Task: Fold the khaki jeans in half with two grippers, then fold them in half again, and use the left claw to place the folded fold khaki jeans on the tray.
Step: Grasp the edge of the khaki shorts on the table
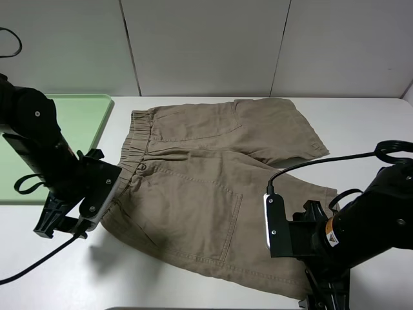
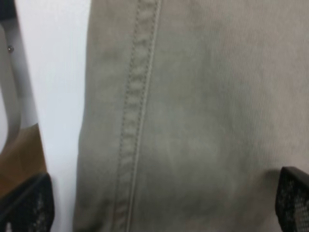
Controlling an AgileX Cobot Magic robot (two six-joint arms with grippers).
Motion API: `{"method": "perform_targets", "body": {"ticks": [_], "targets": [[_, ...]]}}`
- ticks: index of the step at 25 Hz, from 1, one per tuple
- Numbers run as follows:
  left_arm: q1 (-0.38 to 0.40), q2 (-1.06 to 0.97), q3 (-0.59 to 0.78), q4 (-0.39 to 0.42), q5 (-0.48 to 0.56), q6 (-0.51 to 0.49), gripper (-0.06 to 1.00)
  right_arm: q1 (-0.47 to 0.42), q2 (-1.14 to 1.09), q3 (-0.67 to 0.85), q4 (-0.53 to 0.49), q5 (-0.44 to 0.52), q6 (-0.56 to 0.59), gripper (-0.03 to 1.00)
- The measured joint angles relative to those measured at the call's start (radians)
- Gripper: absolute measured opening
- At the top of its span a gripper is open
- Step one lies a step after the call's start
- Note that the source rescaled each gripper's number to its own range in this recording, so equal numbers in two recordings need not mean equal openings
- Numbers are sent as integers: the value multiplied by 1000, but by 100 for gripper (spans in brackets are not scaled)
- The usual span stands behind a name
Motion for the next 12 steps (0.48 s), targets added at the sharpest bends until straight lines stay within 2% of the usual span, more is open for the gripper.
{"method": "perform_targets", "body": {"ticks": [6,12], "targets": [[0,7,1,0,-3,0,92,0,53,20,0,-3,1,100],[0,23,28,0,-98,0,92,0,90,21,-1,-19,11,100]]}}
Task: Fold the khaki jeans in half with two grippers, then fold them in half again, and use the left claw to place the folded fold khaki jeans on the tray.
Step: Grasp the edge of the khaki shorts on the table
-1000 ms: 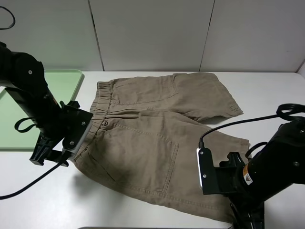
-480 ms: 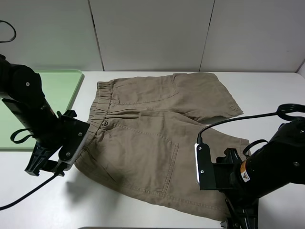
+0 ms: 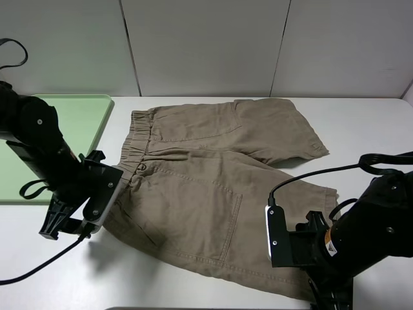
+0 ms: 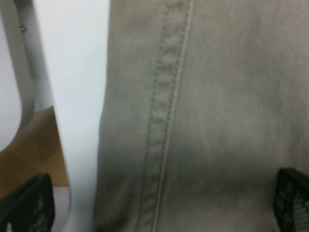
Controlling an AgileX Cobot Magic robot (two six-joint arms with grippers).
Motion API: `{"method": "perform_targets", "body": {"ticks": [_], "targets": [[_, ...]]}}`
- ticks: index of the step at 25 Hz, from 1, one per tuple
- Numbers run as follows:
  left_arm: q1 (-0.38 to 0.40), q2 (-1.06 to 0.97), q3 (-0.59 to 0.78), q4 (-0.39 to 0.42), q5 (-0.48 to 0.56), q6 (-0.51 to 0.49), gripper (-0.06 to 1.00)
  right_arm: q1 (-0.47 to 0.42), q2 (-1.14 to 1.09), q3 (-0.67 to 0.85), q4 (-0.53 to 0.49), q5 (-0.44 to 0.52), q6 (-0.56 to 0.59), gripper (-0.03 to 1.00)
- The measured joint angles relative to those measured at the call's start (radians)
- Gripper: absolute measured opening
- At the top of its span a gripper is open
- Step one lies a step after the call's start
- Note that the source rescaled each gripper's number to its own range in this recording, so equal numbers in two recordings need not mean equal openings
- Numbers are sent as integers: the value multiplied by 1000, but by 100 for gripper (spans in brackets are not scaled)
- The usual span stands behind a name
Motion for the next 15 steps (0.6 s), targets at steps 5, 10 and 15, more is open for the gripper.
{"method": "perform_targets", "body": {"ticks": [5,10,15], "targets": [[0,0,11,0,-49,0,92,0,4,0,0,-18,4,100],[0,0,11,-2,-53,0,92,0,5,0,-2,-34,7,100],[0,0,29,-1,-55,5,71,1,6,0,-5,-32,3,92]]}}
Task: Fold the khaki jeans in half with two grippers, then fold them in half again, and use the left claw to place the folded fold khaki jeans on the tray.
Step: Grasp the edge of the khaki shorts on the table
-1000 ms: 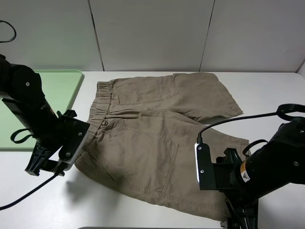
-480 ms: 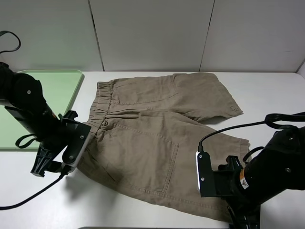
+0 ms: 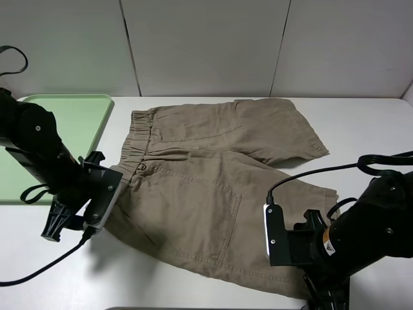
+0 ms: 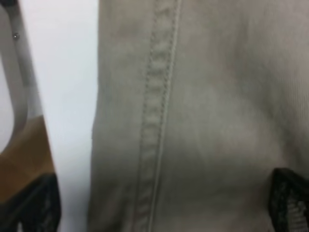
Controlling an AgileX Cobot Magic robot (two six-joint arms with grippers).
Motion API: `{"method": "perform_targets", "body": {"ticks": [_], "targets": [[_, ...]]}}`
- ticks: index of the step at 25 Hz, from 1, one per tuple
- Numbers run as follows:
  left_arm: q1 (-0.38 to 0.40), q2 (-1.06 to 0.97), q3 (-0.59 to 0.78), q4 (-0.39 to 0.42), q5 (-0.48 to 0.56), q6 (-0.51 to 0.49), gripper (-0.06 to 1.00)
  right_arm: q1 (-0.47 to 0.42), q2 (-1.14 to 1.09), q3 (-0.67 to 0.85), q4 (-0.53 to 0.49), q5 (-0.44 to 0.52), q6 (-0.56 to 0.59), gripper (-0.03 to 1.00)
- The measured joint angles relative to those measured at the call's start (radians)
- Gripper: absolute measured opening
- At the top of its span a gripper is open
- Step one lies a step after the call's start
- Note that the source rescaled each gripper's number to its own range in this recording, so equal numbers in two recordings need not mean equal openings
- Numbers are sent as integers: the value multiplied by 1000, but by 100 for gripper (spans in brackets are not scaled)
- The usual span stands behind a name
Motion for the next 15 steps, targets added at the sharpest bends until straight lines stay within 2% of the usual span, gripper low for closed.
{"method": "perform_targets", "body": {"ticks": [3,5,11,15], "targets": [[0,1,6,0,1,2,48,0,0,0,0,3,-3,90],[0,1,6,0,1,4,37,0,0,0,0,4,-3,90],[0,1,6,0,0,6,23,0,0,0,-11,9,-2,88],[0,1,6,0,0,6,9,0,0,0,-18,12,4,88]]}}
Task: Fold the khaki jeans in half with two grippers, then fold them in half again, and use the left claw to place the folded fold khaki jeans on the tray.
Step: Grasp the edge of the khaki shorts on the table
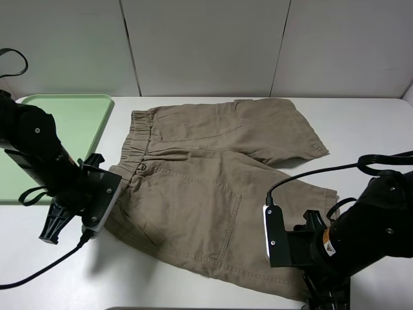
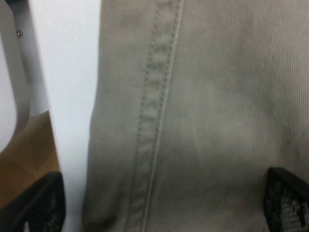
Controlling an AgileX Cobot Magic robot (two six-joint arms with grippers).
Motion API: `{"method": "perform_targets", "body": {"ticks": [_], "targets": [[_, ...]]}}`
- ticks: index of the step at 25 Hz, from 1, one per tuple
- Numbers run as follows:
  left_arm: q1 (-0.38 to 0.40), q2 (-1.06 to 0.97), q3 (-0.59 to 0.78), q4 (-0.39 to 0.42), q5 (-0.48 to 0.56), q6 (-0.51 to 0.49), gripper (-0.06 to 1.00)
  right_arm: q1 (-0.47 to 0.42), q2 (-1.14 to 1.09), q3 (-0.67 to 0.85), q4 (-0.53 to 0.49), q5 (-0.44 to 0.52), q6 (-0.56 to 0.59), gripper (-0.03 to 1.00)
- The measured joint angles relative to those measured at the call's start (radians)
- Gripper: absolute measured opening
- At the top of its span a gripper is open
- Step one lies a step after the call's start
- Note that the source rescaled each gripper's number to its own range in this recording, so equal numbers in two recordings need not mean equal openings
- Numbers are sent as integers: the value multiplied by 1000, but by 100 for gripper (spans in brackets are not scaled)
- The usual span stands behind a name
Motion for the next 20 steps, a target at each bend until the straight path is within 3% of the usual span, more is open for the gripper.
{"method": "perform_targets", "body": {"ticks": [5,11,14,17,20], "targets": [[0,0,1,0,-2,1,1,0,0,-5,0,8,1,88],[0,0,1,-4,-24,0,3,0,0,-5,-12,10,5,86],[0,0,1,-49,-32,-3,17,2,0,-5,-15,11,6,86],[0,0,2,-94,-61,-3,47,3,0,-5,-18,12,8,85],[0,0,2,-105,-81,-3,63,3,0,-5,-19,12,8,85]]}}
